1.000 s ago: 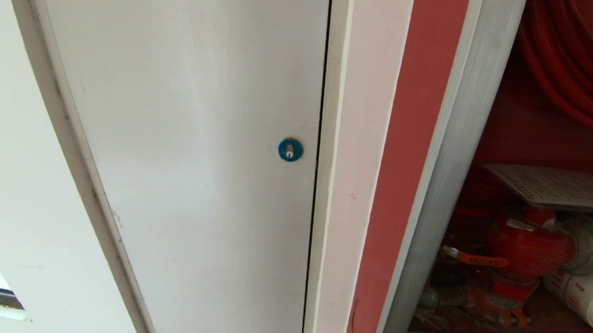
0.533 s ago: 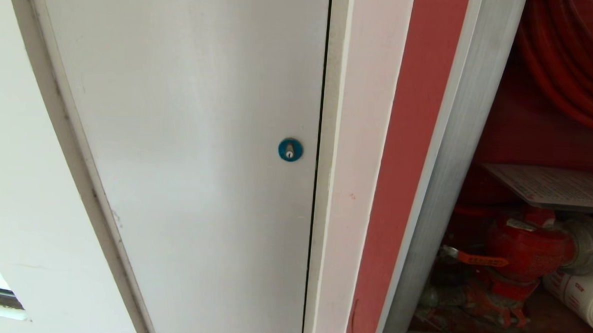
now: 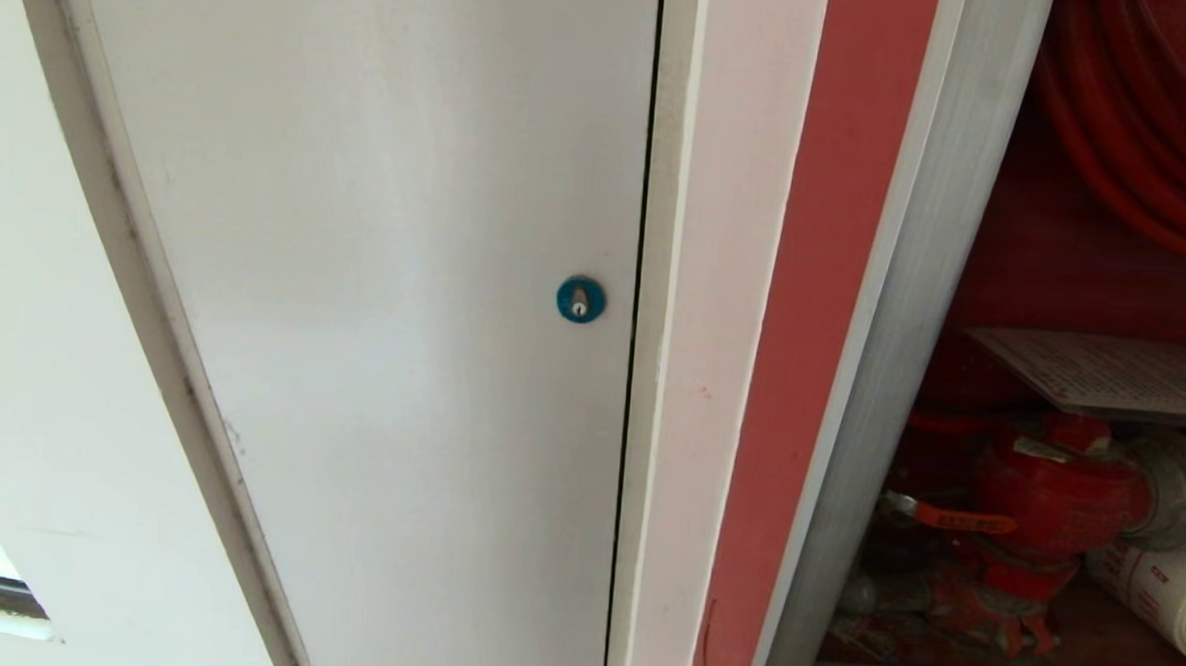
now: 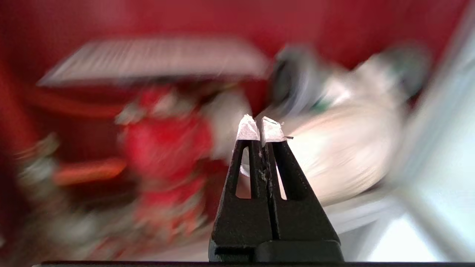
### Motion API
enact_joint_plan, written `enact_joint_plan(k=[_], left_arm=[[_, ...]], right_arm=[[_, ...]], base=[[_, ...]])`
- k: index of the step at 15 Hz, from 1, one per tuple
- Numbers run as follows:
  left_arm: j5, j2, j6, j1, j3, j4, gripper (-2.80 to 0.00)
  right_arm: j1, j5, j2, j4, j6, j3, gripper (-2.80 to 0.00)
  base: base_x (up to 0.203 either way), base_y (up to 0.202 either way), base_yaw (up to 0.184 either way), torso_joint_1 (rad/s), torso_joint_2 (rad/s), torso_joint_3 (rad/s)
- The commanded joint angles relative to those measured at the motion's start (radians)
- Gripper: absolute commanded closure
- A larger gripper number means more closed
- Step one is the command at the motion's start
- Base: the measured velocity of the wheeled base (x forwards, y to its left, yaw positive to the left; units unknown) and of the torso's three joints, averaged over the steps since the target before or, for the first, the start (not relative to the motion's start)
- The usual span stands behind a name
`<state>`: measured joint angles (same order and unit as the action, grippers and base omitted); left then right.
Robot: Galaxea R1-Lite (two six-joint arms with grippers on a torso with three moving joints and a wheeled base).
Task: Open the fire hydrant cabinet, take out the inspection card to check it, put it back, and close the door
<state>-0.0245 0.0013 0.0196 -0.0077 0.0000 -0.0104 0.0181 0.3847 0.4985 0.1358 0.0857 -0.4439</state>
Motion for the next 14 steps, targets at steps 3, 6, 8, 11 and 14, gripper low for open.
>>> enact_joint_plan(k=[3, 6, 8, 11, 14], left_arm=[[0.000, 0.000, 0.000, 0.000, 0.000, 0.000, 0.00], [0.000, 0.000, 0.000, 0.000, 0.000, 0.000, 0.00], [0.000, 0.000, 0.000, 0.000, 0.000, 0.000, 0.00], [0.000, 0.000, 0.000, 0.000, 0.000, 0.000, 0.00], [0.000, 0.000, 0.000, 0.000, 0.000, 0.000, 0.00]], right_arm=[[0.000, 0.053, 0.152, -0.015, 0.214, -0.134, 0.00], [0.000, 0.052, 0.208, -0.321, 0.261, -0.326, 0.00], [0.001, 0.054, 0.258, -0.598, 0.273, -0.519, 0.00], [0.036, 0.148, 0.412, -0.841, 0.296, -0.743, 0.00], [0.100, 0.364, 0.543, -0.734, 0.330, -0.781, 0.00]], base=[[0.000, 0.000, 0.000, 0.000, 0.00, 0.000], [0.000, 0.000, 0.000, 0.000, 0.00, 0.000], [0.000, 0.000, 0.000, 0.000, 0.00, 0.000], [0.000, 0.000, 0.000, 0.000, 0.00, 0.000], [0.000, 0.000, 0.000, 0.000, 0.00, 0.000]])
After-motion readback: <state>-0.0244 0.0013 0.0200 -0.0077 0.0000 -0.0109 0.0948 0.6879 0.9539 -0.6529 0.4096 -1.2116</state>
